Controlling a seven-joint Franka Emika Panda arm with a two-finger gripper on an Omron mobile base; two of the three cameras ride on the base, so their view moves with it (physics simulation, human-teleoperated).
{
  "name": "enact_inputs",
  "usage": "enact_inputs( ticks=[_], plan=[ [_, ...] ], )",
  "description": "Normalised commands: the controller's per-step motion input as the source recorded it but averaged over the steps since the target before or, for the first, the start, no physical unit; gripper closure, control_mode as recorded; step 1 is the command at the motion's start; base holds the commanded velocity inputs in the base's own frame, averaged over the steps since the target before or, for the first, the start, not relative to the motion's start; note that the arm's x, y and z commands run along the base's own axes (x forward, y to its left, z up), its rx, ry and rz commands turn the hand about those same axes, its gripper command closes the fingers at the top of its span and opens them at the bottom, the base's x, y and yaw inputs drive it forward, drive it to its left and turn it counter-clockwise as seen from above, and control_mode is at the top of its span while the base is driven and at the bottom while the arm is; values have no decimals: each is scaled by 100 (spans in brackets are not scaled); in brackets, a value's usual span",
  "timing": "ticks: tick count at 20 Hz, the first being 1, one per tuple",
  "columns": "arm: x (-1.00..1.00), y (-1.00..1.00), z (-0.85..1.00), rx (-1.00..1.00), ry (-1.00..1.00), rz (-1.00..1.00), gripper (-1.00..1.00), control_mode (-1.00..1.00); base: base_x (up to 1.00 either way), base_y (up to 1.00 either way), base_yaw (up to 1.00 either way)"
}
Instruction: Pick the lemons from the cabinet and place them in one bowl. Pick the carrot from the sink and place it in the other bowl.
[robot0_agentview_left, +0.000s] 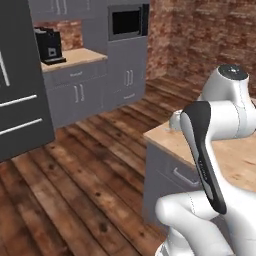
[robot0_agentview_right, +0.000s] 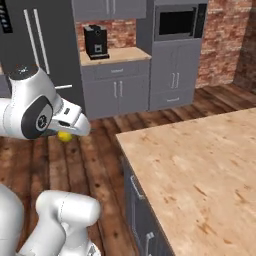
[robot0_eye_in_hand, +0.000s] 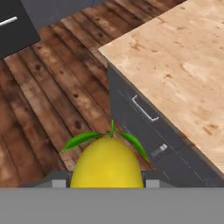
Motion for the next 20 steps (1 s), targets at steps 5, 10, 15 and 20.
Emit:
enact_inputs(
  ticks=[5,10,15,20],
  plan=[
    [0,0,0,0,0,0,100,100,-21,-11,-64],
    [0,0,0,0,0,0,100,100,-68,-18,-51],
    [0,0,0,0,0,0,100,100,-82,-34,-43],
    [0,0,0,0,0,0,100,100,-39,-36,-55]
  ],
)
